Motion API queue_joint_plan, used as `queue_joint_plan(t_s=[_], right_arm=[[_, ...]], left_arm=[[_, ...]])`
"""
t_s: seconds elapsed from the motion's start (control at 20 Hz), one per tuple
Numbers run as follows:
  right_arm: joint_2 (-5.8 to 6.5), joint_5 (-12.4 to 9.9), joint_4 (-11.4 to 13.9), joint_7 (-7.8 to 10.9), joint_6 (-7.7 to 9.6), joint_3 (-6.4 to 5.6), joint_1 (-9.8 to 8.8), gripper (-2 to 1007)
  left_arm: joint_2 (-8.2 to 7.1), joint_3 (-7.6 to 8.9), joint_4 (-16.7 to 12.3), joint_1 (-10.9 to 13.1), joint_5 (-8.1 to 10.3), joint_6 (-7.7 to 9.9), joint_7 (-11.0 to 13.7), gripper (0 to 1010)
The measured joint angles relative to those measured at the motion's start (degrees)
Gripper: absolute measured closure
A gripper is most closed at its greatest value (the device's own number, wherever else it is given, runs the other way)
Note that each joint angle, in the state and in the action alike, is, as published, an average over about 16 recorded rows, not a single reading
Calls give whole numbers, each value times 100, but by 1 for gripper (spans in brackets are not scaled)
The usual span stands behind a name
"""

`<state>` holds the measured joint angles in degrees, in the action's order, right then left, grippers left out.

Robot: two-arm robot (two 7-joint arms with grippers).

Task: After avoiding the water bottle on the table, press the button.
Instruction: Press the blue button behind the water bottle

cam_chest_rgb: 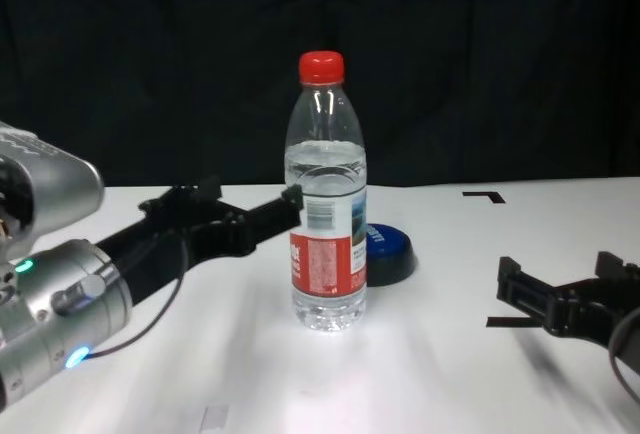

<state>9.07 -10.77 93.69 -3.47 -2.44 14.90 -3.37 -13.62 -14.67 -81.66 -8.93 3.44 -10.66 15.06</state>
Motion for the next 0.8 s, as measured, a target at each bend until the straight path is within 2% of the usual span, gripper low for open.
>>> queue_joint_plan(t_s=[0.8], right_arm=[[0,0,0,0,0,0,0,2]], left_arm=[[-16,397,-652,621,-215,93,-381,1]])
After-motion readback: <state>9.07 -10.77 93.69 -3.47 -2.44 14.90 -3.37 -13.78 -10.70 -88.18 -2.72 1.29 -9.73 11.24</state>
